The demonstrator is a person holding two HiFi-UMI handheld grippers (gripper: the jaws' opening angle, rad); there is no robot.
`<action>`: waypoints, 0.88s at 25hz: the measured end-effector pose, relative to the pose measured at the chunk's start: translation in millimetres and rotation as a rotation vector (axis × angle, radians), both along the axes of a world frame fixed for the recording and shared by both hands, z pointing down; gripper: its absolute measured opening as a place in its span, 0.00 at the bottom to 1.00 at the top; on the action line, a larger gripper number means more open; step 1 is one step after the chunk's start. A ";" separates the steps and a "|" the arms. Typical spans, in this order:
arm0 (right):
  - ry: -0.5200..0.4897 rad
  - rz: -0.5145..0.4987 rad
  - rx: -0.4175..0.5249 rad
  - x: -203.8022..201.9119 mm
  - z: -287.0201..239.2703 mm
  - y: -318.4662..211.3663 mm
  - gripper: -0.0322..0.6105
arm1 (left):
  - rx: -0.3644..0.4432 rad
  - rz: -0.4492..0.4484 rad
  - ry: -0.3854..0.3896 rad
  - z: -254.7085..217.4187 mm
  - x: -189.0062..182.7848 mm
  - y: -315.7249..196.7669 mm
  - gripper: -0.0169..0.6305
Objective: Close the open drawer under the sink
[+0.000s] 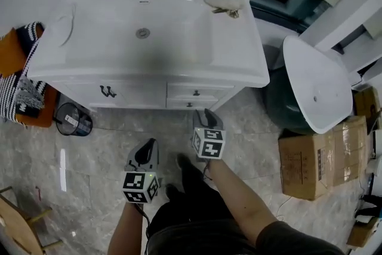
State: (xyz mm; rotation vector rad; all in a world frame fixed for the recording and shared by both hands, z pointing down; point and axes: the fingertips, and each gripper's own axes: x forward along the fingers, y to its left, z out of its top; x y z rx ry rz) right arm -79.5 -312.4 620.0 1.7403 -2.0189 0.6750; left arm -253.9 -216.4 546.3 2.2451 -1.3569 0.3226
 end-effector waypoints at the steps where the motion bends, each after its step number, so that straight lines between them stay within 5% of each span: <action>1: -0.007 -0.010 0.009 -4.1 -12.1 9.6 0.29 | 0.010 0.003 0.005 -9.7 -0.8 6.1 0.06; 6: -0.094 -0.028 0.051 -15.3 -66.2 44.3 0.28 | 0.039 0.021 0.036 -46.9 4.9 29.5 0.06; 13: -0.087 -0.076 0.091 -14.3 -105.8 63.6 0.19 | 0.053 0.015 0.039 -75.7 18.4 57.0 0.06; 22: -0.104 -0.252 0.128 8.0 -135.8 100.3 0.11 | 0.113 -0.179 0.010 -111.9 32.1 89.7 0.06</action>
